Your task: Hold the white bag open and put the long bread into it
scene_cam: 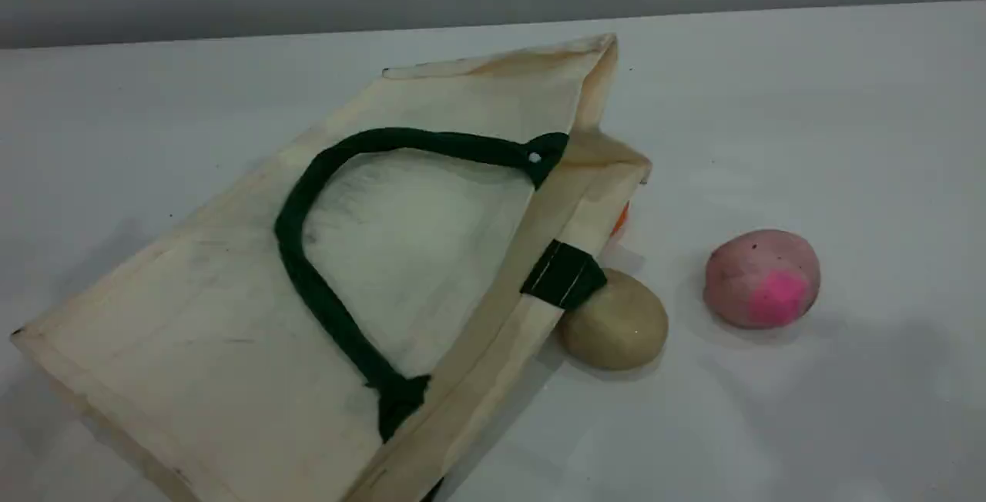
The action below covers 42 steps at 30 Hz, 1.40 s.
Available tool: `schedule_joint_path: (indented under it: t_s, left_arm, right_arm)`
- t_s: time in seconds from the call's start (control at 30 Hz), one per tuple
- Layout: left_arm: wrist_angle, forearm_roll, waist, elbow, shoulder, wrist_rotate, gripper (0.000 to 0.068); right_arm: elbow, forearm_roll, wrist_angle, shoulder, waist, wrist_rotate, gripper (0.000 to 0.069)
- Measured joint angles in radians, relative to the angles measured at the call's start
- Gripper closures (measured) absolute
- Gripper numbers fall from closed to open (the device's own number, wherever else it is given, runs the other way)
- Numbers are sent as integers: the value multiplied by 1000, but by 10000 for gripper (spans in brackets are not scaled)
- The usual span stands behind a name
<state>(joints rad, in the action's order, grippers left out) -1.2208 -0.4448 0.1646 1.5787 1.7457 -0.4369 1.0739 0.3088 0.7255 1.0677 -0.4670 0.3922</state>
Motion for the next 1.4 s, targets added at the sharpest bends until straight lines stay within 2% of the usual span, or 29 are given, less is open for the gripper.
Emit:
schedule_joint_path:
  t_s: [0.13, 0.23, 0.37, 0.73, 0.97, 1.17, 1.4]
  left_arm:
    - [0, -4, 0, 0, -40, 5, 239]
    - [-1, -35, 0, -1, -79, 9, 239]
    - [-1, -58, 0, -22, -138, 6, 239]
    - [25, -55, 0, -247, -405, -11, 239]
    - [84, -90, 0, -404, -641, -11, 239]
    - [81, -88, 0, -515, -882, -8, 239]
    - [117, -77, -2, -624, -1185, 38, 239]
  right_arm:
    - [0, -32, 66, -76, 0, -36, 212]
    - [0, -53, 112, -140, 0, -63, 213]
    - [0, -112, 130, -250, 0, -103, 213]
    - [1, -232, 328, -551, 0, -283, 215]
    - [0, -269, 445, -717, 0, -352, 215]
    - [-63, -275, 490, -825, 0, -399, 215]
    - [-223, -258, 484, -944, 0, -473, 216]
